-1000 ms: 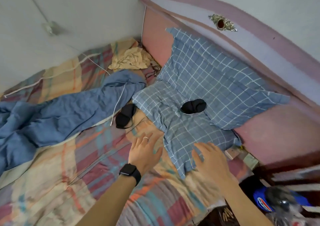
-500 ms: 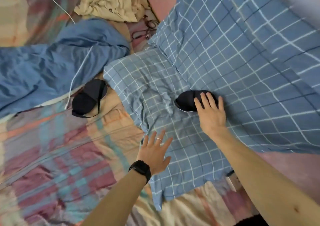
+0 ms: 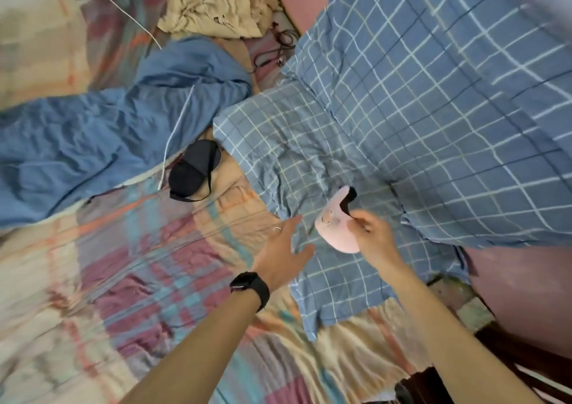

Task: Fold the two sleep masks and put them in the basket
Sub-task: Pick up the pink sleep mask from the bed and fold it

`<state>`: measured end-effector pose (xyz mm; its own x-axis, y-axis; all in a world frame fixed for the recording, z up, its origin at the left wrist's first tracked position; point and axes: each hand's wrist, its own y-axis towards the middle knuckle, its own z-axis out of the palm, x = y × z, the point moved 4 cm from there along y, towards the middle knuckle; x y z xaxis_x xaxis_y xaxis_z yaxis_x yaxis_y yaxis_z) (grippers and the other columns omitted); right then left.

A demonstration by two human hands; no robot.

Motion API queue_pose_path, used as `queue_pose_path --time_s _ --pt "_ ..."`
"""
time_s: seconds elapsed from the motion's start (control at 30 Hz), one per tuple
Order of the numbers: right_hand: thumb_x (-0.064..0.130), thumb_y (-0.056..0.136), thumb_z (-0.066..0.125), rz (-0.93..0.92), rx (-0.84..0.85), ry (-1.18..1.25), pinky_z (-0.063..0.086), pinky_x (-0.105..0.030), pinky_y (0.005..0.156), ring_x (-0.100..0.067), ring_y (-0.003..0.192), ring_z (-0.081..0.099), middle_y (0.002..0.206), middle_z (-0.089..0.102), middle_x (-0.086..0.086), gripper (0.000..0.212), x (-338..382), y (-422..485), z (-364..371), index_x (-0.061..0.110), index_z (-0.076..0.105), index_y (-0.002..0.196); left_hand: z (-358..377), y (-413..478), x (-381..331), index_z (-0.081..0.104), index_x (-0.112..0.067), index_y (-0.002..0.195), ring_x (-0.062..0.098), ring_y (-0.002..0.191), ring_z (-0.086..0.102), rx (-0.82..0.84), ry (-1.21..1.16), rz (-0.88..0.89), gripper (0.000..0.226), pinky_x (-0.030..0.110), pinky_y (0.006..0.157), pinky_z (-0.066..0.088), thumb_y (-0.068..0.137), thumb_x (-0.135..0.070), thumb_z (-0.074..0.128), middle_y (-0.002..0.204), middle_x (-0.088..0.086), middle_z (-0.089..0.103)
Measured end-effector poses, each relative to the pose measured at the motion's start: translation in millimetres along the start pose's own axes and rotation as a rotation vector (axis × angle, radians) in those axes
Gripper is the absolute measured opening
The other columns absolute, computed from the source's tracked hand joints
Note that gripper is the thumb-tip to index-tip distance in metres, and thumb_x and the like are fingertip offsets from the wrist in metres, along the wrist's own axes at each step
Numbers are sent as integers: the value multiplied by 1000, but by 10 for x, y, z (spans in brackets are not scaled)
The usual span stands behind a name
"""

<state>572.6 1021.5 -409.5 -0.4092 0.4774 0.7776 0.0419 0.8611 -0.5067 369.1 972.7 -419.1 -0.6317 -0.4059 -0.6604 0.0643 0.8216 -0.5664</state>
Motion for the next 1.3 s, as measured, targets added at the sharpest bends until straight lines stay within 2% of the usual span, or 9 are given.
queue_pose_path --time_s 0.17,0.33,0.5,0.63,0.8,0.93,1.03,1.17,1.3 --pt "10 92 65 220 180 453 53 -35 72 -21 89 68 95 73 -1 17 318 -1284 561 24 73 95 -611 -1092 -40 38 -64 130 -23 107 49 -54 -337 9 67 3 78 41 71 -66 71 126 -45 49" --pt "1 90 57 390 326 713 48 -25 50 -15 62 67 75 68 -4 12 801 -2276 1132 11 64 92 -1047 -2139 259 74 -36 95 8 87 67 -136 -455 -18 17 19 68 48 80 -45 75 93 -15 74" --pt "15 75 68 444 387 961 50 -32 72 -21 72 64 72 64 -5 9 1213 -3104 1528 12 60 78 -1623 -3057 692 73 -25 76 -4 61 59 -365 -674 -24 13 13 55 45 85 -34 75 64 -20 67" --pt "19 73 69 420 372 1239 45 -35 91 -23 96 66 83 68 -6 15 1333 -3613 1746 9 59 74 -2110 -3655 1159 74 -11 92 19 83 65 -510 -926 -39 22 47 71 60 88 -32 73 86 -1 69" --pt "25 89 58 451 347 1402 47 -35 89 -21 98 70 91 70 -3 16 1392 -4063 2274 10 63 90 -2480 -4174 1638 71 -10 105 25 96 66 -622 -1071 -21 34 46 78 61 84 -37 74 106 10 69" --pt "22 93 54 434 451 1174 34 -23 52 -10 50 52 81 70 -1 17 1570 -4296 2726 11 66 87 -2672 -4480 1915 72 -17 103 11 83 70 -630 -1139 26 16 26 62 58 92 -26 68 94 -3 73" --pt "20 95 55 358 553 787 24 -21 36 -8 34 38 63 62 -2 25 1660 -4451 2912 14 70 76 -2867 -4700 2083 72 -15 107 12 83 68 -618 -1109 65 19 28 63 57 92 -26 67 95 -2 71" --pt "21 91 63 -93 686 66 28 -18 44 -7 45 41 64 56 2 17 1855 -4625 2852 8 68 81 -3101 -4920 2172 74 -16 101 22 88 64 -541 -846 93 27 40 70 53 83 -36 73 96 5 66" --pt "35 92 59 -585 557 -468 38 -17 62 0 66 56 73 66 14 13 2187 -4785 2722 35 68 83 -3205 -4980 1963 76 -27 87 11 80 62 -553 -616 144 2 27 70 49 87 -27 74 82 -11 68"
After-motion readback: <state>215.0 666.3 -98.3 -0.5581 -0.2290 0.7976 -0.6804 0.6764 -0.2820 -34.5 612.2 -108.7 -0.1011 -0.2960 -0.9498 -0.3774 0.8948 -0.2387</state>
